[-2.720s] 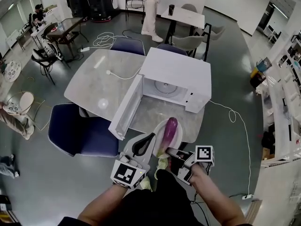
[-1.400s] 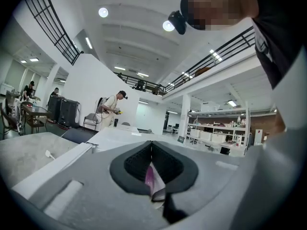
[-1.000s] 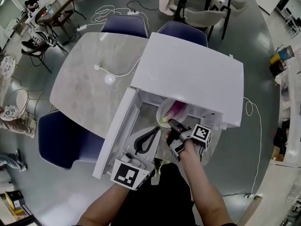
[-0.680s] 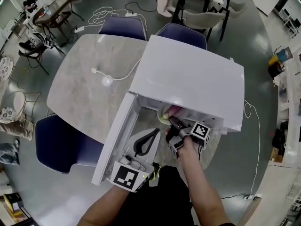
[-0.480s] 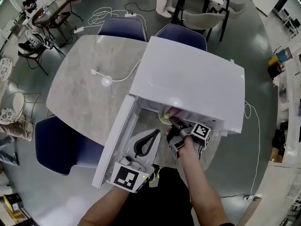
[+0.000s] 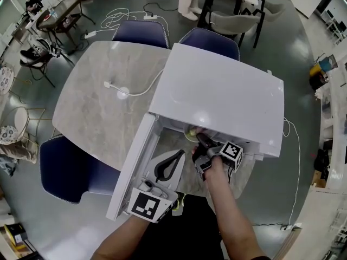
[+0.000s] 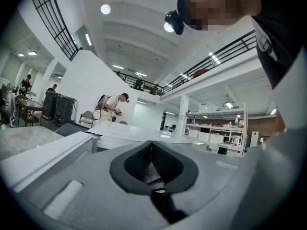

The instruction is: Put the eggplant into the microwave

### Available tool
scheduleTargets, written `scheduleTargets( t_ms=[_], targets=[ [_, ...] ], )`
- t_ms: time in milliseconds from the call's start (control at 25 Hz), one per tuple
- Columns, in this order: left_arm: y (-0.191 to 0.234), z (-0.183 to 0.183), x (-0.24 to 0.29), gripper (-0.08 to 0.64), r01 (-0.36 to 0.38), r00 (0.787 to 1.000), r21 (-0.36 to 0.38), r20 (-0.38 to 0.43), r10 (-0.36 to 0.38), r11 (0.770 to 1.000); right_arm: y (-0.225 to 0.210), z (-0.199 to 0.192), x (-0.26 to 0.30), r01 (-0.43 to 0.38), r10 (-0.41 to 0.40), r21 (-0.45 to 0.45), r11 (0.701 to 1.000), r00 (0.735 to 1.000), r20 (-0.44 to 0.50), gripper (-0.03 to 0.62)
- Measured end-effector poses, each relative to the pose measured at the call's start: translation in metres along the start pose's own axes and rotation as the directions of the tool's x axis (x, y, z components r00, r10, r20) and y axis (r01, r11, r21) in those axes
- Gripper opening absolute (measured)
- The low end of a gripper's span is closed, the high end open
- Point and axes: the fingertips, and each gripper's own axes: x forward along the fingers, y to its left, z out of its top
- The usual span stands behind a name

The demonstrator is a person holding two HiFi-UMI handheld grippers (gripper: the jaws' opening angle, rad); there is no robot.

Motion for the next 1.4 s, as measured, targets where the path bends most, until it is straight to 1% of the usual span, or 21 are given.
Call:
scheduleTargets(
  t_ms=[80, 160, 280, 400, 600, 760, 880, 920, 960, 1200, 1320, 1400],
  targets=[
    [-0.001, -0.002, 0.000, 0.009, 0.010, 1.000, -0.001, 0.013, -0.010, 1.000, 0.000, 0.001, 0.000, 0.006, -0.006, -0.021, 1.000, 1.000, 0.002, 0.028],
    [-0.001, -0.004, 0.001, 0.009, 0.014, 1.000, -0.003, 0.016, -0.014, 1.000, -0.001, 0.002, 0.000, 0.012, -0.011, -0.033, 0.999, 1.000, 0.011, 0.042],
    [-0.002, -0.001, 0.003, 0.009, 0.018, 1.000, 0.001, 0.022, -0.018, 1.000, -0.003, 0.002, -0.001, 0.010, -0.009, -0.033, 0.999, 1.000, 0.026, 0.077],
    [-0.001, 0.003, 0.006, 0.009, 0.015, 1.000, 0.003, 0.016, -0.015, 1.000, -0.002, 0.004, -0.004, 0.000, 0.001, -0.025, 1.000, 0.999, 0.054, 0.100],
    [-0.004, -0.004, 0.006, 0.009, 0.020, 1.000, -0.006, 0.003, -0.020, 1.000, -0.003, 0.003, -0.013, 0.004, -0.003, -0.017, 1.000, 0.997, 0.071, 0.101],
    [-0.006, -0.004, 0.006, 0.009, 0.027, 1.000, 0.005, 0.012, -0.027, 1.000, -0.004, -0.002, -0.017, 0.014, -0.013, -0.015, 1.000, 0.998, 0.057, 0.101],
    [-0.007, -0.004, 0.006, 0.009, 0.026, 1.000, -0.003, 0.007, -0.026, 1.000, -0.005, -0.004, -0.016, 0.012, -0.012, -0.002, 1.000, 0.999, 0.042, 0.092],
    [-0.007, -0.004, 0.006, 0.009, 0.025, 1.000, -0.004, 0.005, -0.025, 1.000, -0.005, -0.004, -0.015, 0.012, -0.012, 0.002, 1.000, 0.999, 0.041, 0.047],
    [-0.006, -0.004, 0.006, 0.009, 0.022, 1.000, -0.003, 0.001, -0.022, 1.000, -0.003, -0.003, -0.014, 0.009, -0.009, 0.003, 1.000, 0.999, 0.043, 0.025],
    [-0.004, -0.003, 0.005, 0.009, 0.016, 1.000, 0.013, 0.005, -0.016, 1.000, 0.008, 0.008, -0.004, -0.026, 0.027, -0.016, 1.000, 0.997, 0.074, 0.018],
    [-0.003, -0.005, 0.003, 0.009, 0.011, 1.000, 0.006, -0.001, -0.011, 1.000, 0.010, 0.012, 0.002, -0.031, 0.033, -0.020, 0.999, 0.996, 0.085, 0.018],
    [-0.003, -0.006, 0.002, 0.009, 0.013, 1.000, 0.002, 0.003, -0.013, 1.000, 0.013, 0.014, 0.006, -0.033, 0.037, -0.041, 0.999, 0.995, 0.089, 0.018]
  ],
)
